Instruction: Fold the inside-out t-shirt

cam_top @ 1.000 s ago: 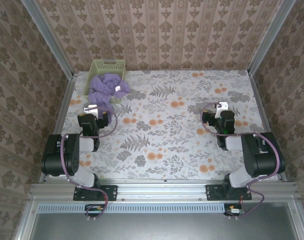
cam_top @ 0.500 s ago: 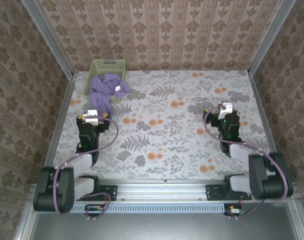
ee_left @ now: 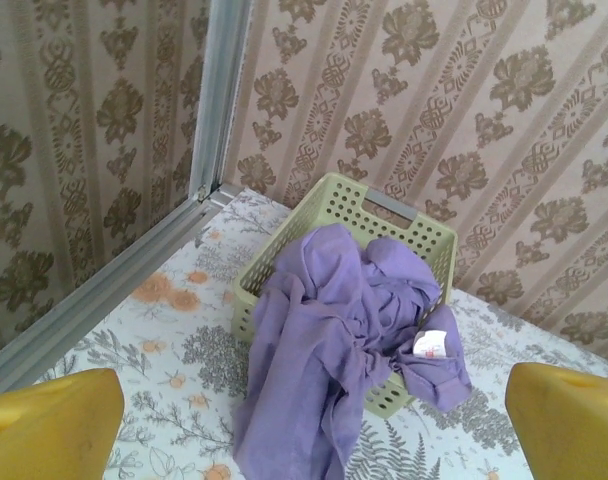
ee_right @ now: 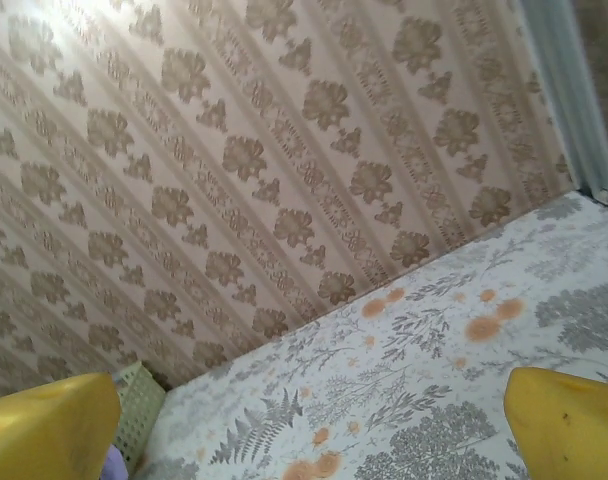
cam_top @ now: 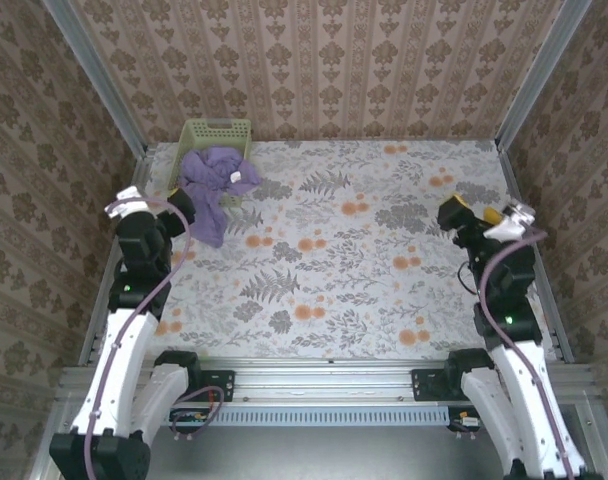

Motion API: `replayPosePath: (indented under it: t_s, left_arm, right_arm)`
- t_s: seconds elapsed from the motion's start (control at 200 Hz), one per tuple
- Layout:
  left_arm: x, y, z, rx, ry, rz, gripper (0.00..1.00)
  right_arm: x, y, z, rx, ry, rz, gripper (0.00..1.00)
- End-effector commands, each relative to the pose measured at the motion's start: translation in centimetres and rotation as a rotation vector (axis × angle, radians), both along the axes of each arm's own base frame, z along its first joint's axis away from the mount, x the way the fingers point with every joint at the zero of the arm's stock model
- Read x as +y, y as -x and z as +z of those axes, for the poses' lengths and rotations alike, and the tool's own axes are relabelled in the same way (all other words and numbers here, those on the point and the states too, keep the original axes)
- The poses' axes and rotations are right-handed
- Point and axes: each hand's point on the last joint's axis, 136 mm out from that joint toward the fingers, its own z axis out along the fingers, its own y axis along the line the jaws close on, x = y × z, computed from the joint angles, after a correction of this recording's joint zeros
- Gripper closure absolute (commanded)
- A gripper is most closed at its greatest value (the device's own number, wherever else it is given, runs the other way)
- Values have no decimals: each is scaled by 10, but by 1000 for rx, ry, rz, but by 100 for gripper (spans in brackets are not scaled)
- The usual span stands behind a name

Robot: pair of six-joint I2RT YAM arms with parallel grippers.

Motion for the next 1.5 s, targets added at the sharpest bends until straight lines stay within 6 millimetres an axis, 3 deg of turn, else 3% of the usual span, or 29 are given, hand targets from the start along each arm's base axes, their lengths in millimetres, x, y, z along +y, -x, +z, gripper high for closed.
replayPosePath:
  t_s: [0.0,0.13,0.335,0.48,0.62,0.875,1.015,1.17,1.305,1.495]
  left_arm:
    - [1,10,-27,59,74,-22,0]
    - [-1,-12,-32,133,61,-42,0]
    - [-13,-88,-55,335,42,-91,0]
    - [-18,-144,-86,465,23,-94,0]
    - [-23,-190,-124,583,-9,-104,0]
    - [-33,-251,-181,723,-76,-145,0]
    - [-34,-266,-214,808,-101,-146,4]
    - [-11,-268,-237,885,-88,-64,23]
    - [23,-261,-236,893,-30,26,46]
    - [58,-252,-215,849,29,88,72]
  right_arm:
    - [-13,23,-40,92,-83,-75,0]
    - [-1,25,-39,136,-18,-2,0]
    - [24,-3,-61,328,-2,143,0]
    - [37,-17,-76,395,-20,191,0]
    - [49,-21,-72,402,-5,218,0]
    - [68,-26,-79,426,18,249,0]
    - [72,-29,-83,445,28,250,0]
    - [73,-32,-82,445,35,247,0]
    - [73,-32,-82,447,39,246,0]
    - [73,-30,-83,453,41,249,0]
